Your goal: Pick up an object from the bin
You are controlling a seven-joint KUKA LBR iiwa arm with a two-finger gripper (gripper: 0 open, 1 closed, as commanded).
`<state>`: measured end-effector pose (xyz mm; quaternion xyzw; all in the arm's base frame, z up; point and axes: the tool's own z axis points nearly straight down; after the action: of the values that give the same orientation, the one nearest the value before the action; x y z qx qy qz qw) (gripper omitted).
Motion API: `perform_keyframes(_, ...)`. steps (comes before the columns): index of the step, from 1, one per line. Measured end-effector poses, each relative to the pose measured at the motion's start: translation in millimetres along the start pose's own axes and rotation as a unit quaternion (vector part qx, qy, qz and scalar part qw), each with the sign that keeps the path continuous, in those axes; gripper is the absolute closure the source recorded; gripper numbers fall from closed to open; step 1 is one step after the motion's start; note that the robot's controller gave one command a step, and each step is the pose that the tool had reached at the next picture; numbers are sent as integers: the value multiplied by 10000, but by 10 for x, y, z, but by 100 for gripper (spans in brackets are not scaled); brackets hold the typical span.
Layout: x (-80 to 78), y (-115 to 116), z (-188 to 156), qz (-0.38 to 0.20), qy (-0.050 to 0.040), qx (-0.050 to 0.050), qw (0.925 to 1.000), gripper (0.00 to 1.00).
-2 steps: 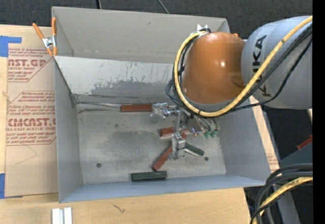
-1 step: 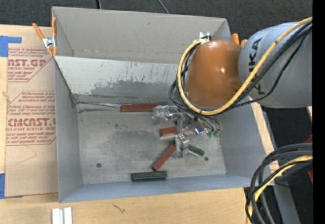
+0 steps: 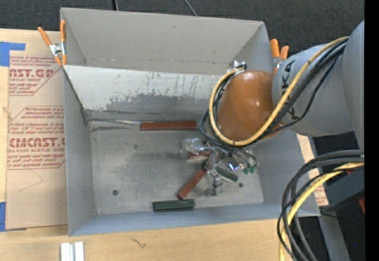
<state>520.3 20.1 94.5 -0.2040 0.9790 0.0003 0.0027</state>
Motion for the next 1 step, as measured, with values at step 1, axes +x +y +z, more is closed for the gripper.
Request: perform_keyframes(1, -21, -256, 228, 25, 26, -9, 10000, 100)
